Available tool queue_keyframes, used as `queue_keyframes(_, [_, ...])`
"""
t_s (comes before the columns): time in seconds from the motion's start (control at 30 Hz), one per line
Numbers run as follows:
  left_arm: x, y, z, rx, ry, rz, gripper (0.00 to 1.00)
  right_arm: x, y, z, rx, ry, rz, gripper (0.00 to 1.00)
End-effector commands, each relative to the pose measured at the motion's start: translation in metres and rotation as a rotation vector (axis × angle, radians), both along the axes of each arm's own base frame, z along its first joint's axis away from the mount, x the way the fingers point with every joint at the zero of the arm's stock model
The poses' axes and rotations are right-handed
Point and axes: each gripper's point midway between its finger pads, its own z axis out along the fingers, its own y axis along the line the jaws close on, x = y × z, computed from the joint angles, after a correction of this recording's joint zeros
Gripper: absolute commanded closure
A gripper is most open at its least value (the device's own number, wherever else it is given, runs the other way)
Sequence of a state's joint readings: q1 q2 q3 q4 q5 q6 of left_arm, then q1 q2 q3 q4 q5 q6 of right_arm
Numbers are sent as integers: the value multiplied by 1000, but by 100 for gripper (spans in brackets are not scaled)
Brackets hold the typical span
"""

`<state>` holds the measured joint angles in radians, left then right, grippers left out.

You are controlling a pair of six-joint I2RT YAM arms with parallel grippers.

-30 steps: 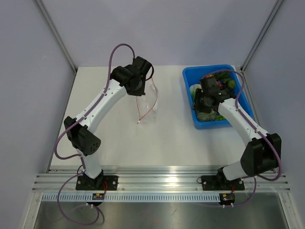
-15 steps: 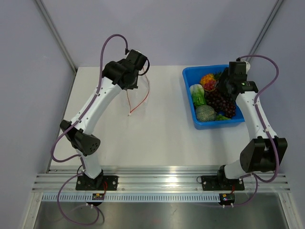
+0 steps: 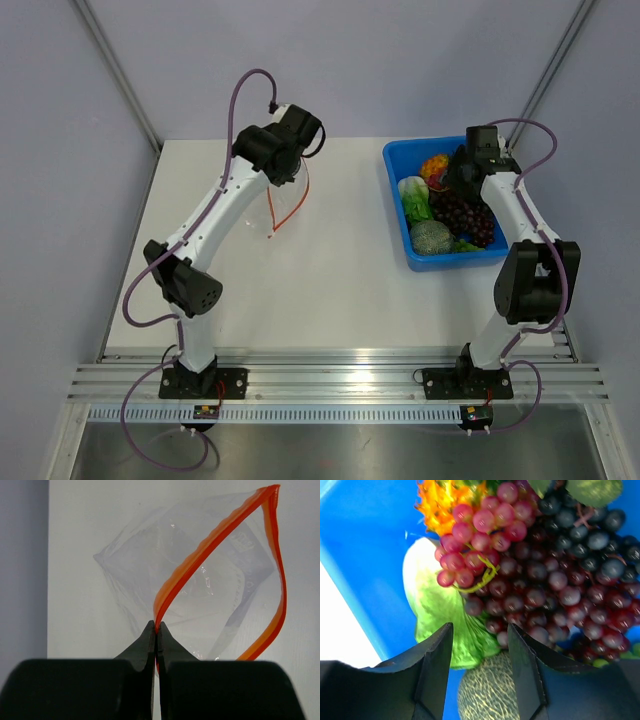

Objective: Place the food in the zip-top bag and seal the zipper
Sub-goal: Pick up the fake fruit from the bin.

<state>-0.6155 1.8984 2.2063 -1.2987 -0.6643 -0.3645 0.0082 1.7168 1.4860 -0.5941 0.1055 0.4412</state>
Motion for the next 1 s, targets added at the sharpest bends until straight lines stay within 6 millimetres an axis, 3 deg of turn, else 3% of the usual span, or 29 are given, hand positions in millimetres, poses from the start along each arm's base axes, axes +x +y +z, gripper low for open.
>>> queue_keyframes(0.0, [15,-38,-3,-134,-33,-40,100,27,7,17,40,-81,8,46])
queue_keyframes(0.17, [17,-53,-13,-191,-10,-63,100,39,2,4,18,-63,-13,57])
queue_keyframes(0.27, [15,-52,-12,-198,-13,-65,100,45,2,-2,23,-54,-16,59])
queue_keyframes(0.3, [14,-51,-15,-195,-7,-64,100,46,-14,-4,26,-52,-49,59])
queue_keyframes(0.77, [14,-52,-22,-183,7,-74,100,58,-21,-39,48,-4,-43,63])
queue_keyframes(0.93, [14,-49,-26,-168,13,-67,100,65,-19,-39,54,-21,-15,75])
queue_keyframes(0.97, [13,-49,-25,-167,12,-66,100,66,-18,-36,52,-36,-9,82])
